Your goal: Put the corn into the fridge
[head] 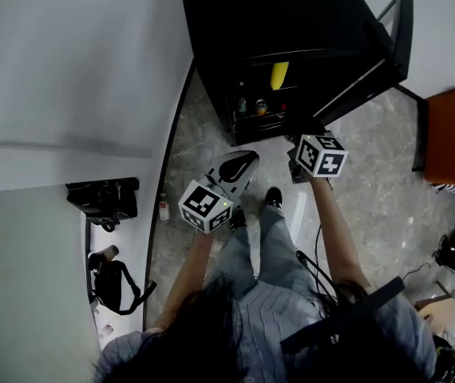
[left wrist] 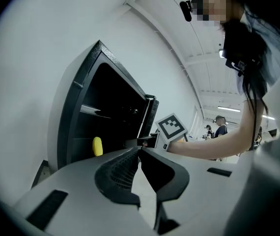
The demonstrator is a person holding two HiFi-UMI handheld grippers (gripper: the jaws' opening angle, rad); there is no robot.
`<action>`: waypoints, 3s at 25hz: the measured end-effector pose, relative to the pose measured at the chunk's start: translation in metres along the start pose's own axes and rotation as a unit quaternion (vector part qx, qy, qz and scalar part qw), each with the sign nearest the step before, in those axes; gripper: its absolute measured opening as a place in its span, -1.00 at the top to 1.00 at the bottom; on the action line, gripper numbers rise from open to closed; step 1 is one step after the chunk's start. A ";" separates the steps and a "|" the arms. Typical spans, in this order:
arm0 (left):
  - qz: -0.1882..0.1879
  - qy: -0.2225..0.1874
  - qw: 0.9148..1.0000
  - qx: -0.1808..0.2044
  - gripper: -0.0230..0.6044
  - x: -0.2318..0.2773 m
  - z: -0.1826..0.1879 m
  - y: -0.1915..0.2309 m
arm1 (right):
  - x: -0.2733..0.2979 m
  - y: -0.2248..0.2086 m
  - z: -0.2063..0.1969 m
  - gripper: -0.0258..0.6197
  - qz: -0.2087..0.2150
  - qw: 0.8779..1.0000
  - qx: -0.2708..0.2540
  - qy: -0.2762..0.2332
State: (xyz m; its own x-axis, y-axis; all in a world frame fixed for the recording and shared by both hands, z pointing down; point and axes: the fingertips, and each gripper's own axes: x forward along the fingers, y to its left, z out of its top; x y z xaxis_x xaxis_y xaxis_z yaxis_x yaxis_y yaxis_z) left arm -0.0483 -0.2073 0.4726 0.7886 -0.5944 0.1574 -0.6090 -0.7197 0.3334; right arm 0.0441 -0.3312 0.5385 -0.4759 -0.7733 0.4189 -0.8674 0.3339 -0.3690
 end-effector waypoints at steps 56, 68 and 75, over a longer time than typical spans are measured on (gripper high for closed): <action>0.028 -0.054 0.998 0.015 0.90 -0.118 -0.014 -0.289 | -0.401 0.153 -0.105 0.74 0.144 0.988 -0.040 -0.027; 0.049 -0.055 0.997 0.019 0.90 -0.159 -0.045 -0.335 | -0.450 0.175 -0.142 0.75 0.164 0.985 -0.051 -0.017; 0.055 -0.057 0.997 0.022 0.90 -0.172 -0.050 -0.342 | -0.459 0.183 -0.150 0.77 0.166 0.984 -0.059 -0.013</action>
State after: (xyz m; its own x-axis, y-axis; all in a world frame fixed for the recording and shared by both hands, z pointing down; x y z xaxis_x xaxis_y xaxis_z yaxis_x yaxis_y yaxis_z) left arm 0.0282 0.1589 0.3777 0.7030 -0.7063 0.0828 -0.6968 -0.6609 0.2789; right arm 0.0817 0.1658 0.4034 -0.7335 -0.6241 0.2691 -0.6762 0.6301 -0.3818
